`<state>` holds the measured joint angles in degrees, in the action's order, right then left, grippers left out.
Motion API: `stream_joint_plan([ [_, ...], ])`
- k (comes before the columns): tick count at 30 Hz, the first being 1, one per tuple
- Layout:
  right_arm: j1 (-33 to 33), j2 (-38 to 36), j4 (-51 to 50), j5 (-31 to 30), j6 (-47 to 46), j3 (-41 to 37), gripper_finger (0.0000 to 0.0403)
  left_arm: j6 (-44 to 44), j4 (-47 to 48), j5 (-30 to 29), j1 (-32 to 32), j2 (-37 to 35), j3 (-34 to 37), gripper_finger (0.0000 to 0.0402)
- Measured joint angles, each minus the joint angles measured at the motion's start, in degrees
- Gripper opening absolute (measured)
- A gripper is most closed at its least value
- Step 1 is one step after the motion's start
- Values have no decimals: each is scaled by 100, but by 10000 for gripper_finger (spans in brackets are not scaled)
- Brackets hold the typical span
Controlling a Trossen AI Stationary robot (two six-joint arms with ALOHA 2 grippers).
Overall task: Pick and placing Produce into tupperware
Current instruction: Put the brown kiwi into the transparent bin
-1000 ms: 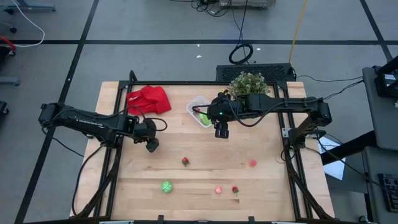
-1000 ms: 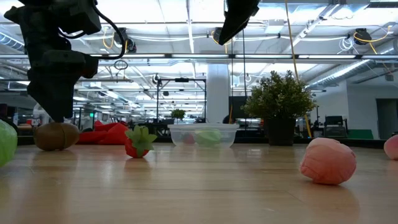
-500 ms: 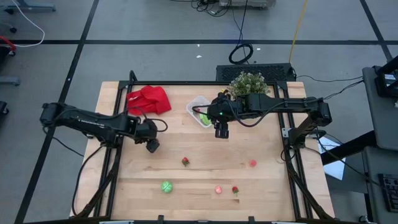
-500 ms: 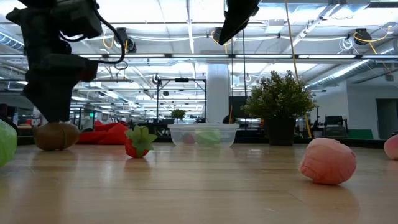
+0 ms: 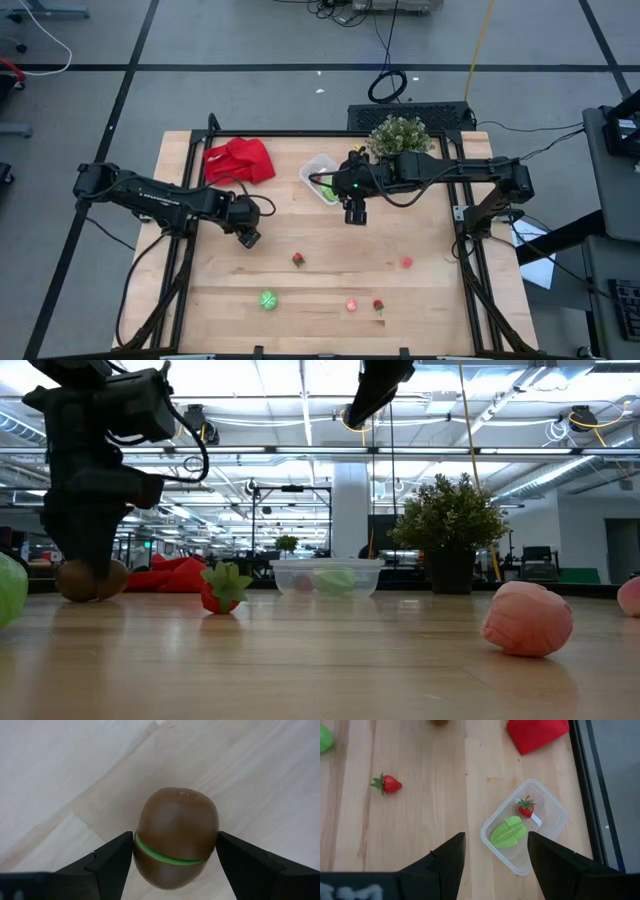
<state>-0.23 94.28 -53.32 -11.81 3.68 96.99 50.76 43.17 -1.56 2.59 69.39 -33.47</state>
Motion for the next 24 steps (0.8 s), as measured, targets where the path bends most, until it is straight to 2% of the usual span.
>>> stream_joint_plan([
  [8, 0, 0, 4, 0, 2, 0, 205, -28, -89, 29, 0, 435, 0, 285],
  [16, 0, 0, 41, -2, 11, 0, 205, -76, -196, 26, 0, 485, 0, 282],
  [24, 0, 0, 59, -2, 11, 0, 205, -168, -318, 35, 0, 474, -9, 223],
])
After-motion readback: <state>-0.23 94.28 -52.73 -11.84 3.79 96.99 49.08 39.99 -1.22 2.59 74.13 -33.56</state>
